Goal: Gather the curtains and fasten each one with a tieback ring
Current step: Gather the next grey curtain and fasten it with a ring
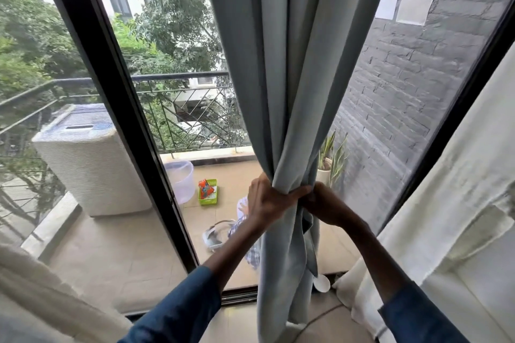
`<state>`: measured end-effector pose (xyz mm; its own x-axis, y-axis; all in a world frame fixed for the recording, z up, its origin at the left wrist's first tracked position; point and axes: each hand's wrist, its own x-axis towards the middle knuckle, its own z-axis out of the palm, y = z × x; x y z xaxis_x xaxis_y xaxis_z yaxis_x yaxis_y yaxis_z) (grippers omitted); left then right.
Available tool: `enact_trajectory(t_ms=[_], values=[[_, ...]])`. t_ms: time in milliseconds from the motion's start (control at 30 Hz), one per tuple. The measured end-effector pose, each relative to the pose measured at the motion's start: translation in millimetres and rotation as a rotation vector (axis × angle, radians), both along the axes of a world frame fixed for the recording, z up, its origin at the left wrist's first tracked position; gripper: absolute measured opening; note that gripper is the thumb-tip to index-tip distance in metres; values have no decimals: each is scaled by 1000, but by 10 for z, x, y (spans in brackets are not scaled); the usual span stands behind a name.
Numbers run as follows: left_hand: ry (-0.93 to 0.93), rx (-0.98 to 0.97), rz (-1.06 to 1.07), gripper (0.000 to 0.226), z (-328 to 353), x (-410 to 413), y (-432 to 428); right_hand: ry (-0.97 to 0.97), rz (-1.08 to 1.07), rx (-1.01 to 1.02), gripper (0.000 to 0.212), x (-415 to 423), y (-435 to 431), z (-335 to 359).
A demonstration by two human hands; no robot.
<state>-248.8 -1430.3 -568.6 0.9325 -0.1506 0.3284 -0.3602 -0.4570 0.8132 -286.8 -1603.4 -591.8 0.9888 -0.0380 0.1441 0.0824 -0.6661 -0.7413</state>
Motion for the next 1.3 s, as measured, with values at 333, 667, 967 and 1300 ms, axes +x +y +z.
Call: enact_trajectory(t_ms=[333,667,967,1300], values=[[93,-174,-151,40,-36,67,-7,195,268,468,50,-201,-336,-29],[100,-174,-159,41,-32,145,90,-373,-363,168,13,-385,63,-394],[133,-187,-202,44,-57,179,175,-104,-25,171,30,-274,46,-547],[124,-125,-144,42,-51,154,177,-194,-151,17,19,-452,-87,-209]])
